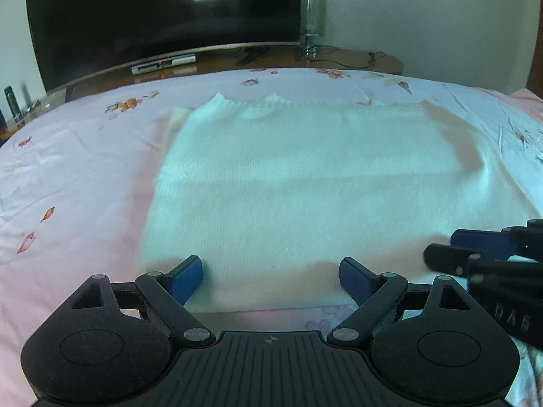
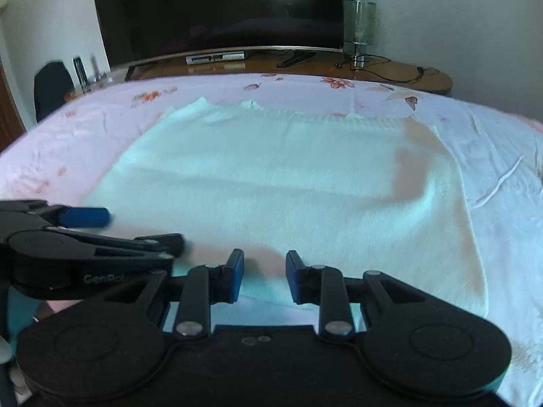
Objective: Fold small clothes
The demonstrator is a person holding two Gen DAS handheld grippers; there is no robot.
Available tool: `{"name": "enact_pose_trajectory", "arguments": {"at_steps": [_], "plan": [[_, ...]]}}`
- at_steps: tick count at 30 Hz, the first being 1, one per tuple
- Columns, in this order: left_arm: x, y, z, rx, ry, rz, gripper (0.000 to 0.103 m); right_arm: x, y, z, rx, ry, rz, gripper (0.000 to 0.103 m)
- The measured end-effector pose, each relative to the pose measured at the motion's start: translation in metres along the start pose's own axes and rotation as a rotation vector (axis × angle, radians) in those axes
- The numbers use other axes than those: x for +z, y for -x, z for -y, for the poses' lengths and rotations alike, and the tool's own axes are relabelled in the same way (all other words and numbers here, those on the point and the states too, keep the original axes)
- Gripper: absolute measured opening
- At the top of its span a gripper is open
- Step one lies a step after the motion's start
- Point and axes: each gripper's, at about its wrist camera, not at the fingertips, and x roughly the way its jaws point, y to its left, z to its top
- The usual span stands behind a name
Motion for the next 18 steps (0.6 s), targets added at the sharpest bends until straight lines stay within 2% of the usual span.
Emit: {"name": "enact_pose_trajectory", "arguments": {"at_steps": [11, 18], "plan": [[-0.001, 0.000, -0.026, 0.015, 0.030, -0.008, 0.088, -0.012, 0.006, 0.058, -0.090, -0.071, -0.002, 0.026], [-0.001, 0.001, -0.038, 0.024, 0.040, -0.014, 0.088, -0.017, 0.010, 0.076, -0.131, -0.084, -0.002, 0.026]]}}
